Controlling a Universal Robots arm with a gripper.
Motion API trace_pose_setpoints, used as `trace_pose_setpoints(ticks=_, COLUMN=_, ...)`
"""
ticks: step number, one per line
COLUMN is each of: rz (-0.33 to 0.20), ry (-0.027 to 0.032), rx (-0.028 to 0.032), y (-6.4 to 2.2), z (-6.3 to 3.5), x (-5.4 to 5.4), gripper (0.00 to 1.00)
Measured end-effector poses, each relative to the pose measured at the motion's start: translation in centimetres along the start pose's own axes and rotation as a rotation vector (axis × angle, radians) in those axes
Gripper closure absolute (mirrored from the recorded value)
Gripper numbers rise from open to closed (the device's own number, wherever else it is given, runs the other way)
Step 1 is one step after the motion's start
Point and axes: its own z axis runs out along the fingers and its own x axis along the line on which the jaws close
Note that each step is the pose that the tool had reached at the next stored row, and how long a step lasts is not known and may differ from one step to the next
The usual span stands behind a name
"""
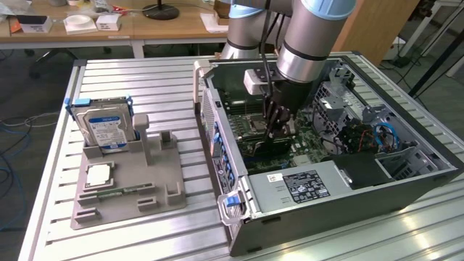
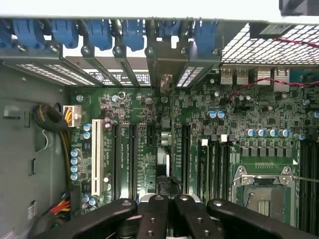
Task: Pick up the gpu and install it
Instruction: 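Press down on the gpu until it lock into place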
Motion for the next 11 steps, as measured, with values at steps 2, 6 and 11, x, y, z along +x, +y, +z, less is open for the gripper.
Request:
trace_pose_setpoints(ticks=2, rz=0.000, ry=0.0010, rx=0.0000, y=-0.01, z=0.22, x=0.0, gripper=0.89)
trace_pose_setpoints(ticks=6, rz=0.000, ry=0.0025, rx=0.0002, y=-0.04, z=0.57, x=0.0, gripper=0.89)
trace_pose_setpoints(ticks=11, rz=0.001, ry=0.0000, rx=0.0014, y=0.07, z=-1.12, x=0.0, gripper=0.89)
